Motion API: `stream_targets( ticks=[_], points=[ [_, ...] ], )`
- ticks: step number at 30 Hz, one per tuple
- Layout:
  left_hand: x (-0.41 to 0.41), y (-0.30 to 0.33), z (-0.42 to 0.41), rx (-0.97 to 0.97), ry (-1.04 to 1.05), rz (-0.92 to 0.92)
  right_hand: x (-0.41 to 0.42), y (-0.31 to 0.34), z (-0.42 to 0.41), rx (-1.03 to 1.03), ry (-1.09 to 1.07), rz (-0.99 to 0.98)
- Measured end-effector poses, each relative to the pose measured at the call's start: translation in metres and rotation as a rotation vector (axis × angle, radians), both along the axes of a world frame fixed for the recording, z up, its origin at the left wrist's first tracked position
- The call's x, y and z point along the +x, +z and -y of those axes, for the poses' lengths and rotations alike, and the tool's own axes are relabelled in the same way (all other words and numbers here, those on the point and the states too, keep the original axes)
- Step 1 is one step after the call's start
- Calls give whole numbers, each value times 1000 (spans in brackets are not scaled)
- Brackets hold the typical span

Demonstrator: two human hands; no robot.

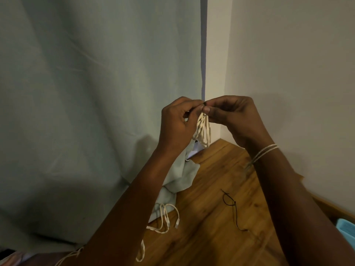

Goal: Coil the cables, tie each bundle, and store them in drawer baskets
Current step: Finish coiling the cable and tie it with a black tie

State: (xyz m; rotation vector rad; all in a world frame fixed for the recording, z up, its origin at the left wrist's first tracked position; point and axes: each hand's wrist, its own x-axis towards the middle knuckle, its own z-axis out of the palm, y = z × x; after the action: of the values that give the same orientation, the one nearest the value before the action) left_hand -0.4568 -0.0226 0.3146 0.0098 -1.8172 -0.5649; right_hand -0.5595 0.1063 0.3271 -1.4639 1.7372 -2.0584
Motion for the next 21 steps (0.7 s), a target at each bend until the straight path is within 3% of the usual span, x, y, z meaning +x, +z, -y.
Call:
stream_targets(
  ticks=[12, 21],
  points=[
    [2, 2, 6, -19, -167, 222, -3, -4, -7, -12, -12, 11],
    [12, 14, 13, 200, -275, 295, -3, -4, -12, 56, 44, -53]
  ],
)
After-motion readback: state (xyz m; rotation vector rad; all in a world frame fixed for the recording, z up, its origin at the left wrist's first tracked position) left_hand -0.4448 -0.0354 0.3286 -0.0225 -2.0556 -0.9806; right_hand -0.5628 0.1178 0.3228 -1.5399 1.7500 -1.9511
